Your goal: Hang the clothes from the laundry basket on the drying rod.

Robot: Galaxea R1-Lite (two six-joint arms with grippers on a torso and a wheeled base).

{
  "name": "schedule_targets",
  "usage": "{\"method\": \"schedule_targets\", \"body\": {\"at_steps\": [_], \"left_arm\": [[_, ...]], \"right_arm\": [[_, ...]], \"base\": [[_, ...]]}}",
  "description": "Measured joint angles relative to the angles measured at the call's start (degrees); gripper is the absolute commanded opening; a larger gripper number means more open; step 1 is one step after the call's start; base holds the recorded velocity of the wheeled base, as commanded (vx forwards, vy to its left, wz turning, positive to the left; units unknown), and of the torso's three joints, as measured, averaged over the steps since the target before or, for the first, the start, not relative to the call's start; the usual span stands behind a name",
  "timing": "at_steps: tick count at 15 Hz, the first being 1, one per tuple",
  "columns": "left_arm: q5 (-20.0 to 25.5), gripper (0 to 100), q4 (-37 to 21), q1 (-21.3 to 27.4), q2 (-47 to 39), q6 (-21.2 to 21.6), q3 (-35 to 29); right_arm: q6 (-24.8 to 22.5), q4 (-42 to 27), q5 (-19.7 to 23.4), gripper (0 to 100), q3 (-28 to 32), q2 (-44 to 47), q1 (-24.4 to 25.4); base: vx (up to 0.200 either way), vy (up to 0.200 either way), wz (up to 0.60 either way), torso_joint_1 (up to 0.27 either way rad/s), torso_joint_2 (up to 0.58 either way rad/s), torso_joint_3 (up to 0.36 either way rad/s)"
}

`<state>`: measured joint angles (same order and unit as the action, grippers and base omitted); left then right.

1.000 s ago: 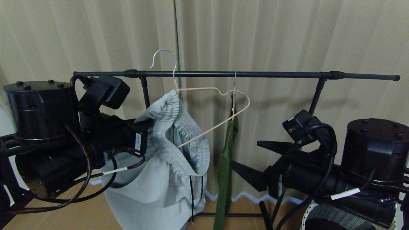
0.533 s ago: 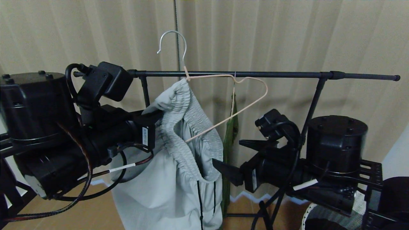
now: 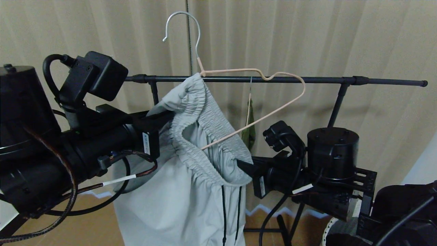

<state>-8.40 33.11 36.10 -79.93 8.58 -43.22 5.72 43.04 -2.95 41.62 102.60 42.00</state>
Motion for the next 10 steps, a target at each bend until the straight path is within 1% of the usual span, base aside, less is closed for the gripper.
{"method": "schedule_targets", "body": {"at_steps": [3, 8, 10], "left_arm": [[-0.05, 0, -0.22, -0.74, 0.24, 2.33, 0.41], [0.04, 0, -0.22, -2.26, 1.66, 7.8, 4.88], [0.06, 0, -0.32, -3.69, 2.82, 11.36, 6.67]], "right_arm": [[-0.15, -0.05, -0.09, 0, -0.77, -1.19, -2.58], [-1.73, -0.21, 0.13, 0, -0.22, -2.38, -10.65], [-2.19, -0.27, 0.17, 0, 0.91, -2.29, -13.47]], "base": [[0.0, 0.0, 0.0, 0.0, 0.0, 0.0], [0.0, 0.0, 0.0, 0.0, 0.0, 0.0], [0.0, 0.0, 0.0, 0.0, 0.0, 0.0]]}}
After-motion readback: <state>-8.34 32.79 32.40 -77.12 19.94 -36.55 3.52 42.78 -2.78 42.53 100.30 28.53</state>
